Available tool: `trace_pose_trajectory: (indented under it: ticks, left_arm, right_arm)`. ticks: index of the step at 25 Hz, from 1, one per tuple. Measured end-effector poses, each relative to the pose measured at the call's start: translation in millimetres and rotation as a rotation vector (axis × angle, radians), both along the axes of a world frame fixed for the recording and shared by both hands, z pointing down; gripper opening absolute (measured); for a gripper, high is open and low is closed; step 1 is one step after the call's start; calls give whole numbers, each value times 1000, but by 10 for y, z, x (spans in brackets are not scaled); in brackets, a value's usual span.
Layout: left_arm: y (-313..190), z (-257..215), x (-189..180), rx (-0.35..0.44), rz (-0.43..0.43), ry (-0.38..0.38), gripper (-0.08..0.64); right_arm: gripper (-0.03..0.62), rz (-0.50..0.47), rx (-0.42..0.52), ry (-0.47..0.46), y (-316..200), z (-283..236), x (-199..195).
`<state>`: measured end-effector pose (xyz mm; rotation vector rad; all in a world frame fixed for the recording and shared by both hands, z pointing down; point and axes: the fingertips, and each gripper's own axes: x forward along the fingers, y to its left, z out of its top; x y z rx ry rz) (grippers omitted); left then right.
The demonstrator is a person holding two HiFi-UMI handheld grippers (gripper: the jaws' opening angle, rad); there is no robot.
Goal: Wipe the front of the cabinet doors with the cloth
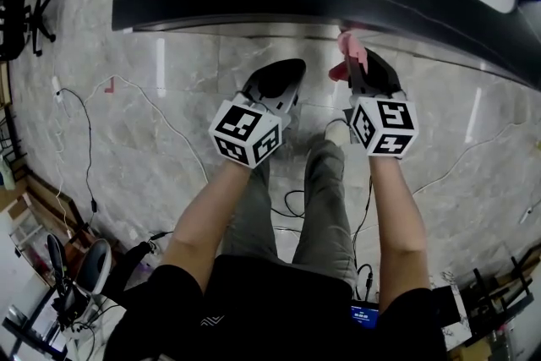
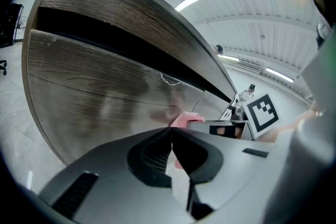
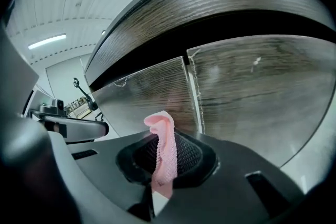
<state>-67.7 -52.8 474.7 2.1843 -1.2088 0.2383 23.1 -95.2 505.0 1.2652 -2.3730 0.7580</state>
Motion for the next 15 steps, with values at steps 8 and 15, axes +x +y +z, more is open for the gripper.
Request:
trace_pose_trajectory:
  ticks: [8, 15]
  left_arm:
    - [135, 64, -287, -10, -42, -11, 9]
    - [306, 118, -1154, -29, -130, -41, 9]
  right_arm:
    - [48, -61, -12, -11, 177, 54, -303]
    - [48, -146, -33, -32, 304, 102, -1181]
